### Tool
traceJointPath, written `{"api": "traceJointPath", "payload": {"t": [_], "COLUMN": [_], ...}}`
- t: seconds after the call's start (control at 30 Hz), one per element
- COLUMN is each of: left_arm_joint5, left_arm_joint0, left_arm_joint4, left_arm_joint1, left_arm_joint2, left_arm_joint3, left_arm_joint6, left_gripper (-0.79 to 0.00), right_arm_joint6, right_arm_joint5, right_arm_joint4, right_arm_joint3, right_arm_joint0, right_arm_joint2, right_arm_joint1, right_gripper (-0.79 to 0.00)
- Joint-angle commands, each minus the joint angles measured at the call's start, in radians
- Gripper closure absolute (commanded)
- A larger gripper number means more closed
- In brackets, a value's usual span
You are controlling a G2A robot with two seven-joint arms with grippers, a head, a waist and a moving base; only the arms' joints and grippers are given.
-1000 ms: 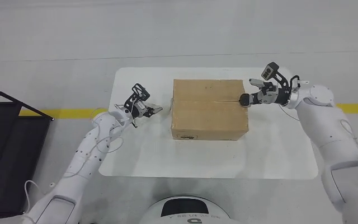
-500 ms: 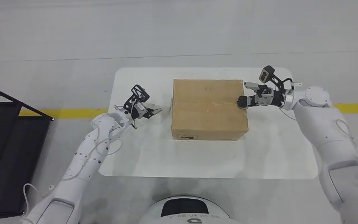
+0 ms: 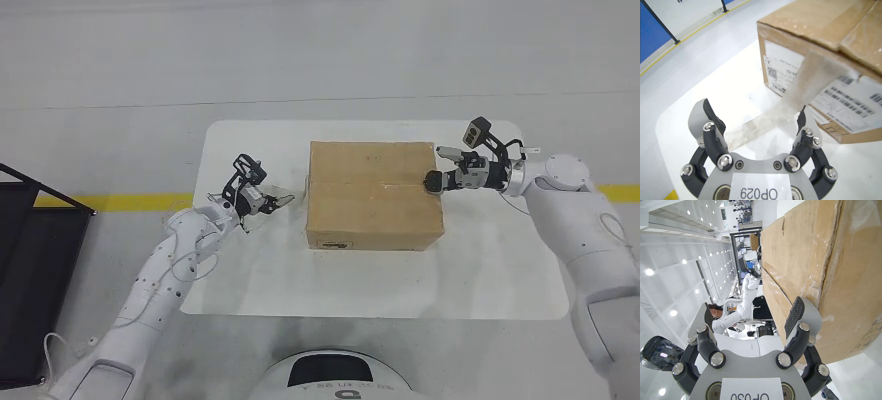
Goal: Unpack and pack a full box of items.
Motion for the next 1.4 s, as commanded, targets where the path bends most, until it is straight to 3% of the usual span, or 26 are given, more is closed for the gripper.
{"api": "traceJointPath", "payload": {"t": [0.0, 0.3, 0.4, 0.9, 1.37], "left_arm_joint5": [0.033, -0.002, 0.03, 0.012, 0.142], "left_arm_joint0": [0.016, 0.051, 0.051, -0.022, -0.045], "left_arm_joint4": [-0.022, -0.024, -0.037, 0.005, 0.058], "left_arm_joint1": [-0.004, -0.01, -0.015, -0.039, -0.05], "left_arm_joint2": [-0.001, 0.021, 0.028, 0.106, 0.107], "left_arm_joint3": [0.029, 0.084, 0.088, 0.077, 0.086], "left_arm_joint6": [0.031, 0.207, 0.224, 0.163, 0.212], "left_gripper": [-0.785, -0.785, -0.785, -0.785, -0.785], "right_arm_joint6": [0.0, 0.0, 0.0, 0.0, 0.0], "right_arm_joint5": [0.0, 0.0, 0.0, 0.0, 0.0], "right_arm_joint4": [0.0, 0.0, 0.0, 0.0, 0.0], "right_arm_joint3": [0.0, 0.0, 0.0, 0.0, 0.0], "right_arm_joint0": [0.0, 0.0, 0.0, 0.0, 0.0], "right_arm_joint2": [0.0, 0.0, 0.0, 0.0, 0.0], "right_arm_joint1": [0.0, 0.0, 0.0, 0.0, 0.0], "right_gripper": [-0.785, -0.785, -0.785, -0.785, -0.785]}}
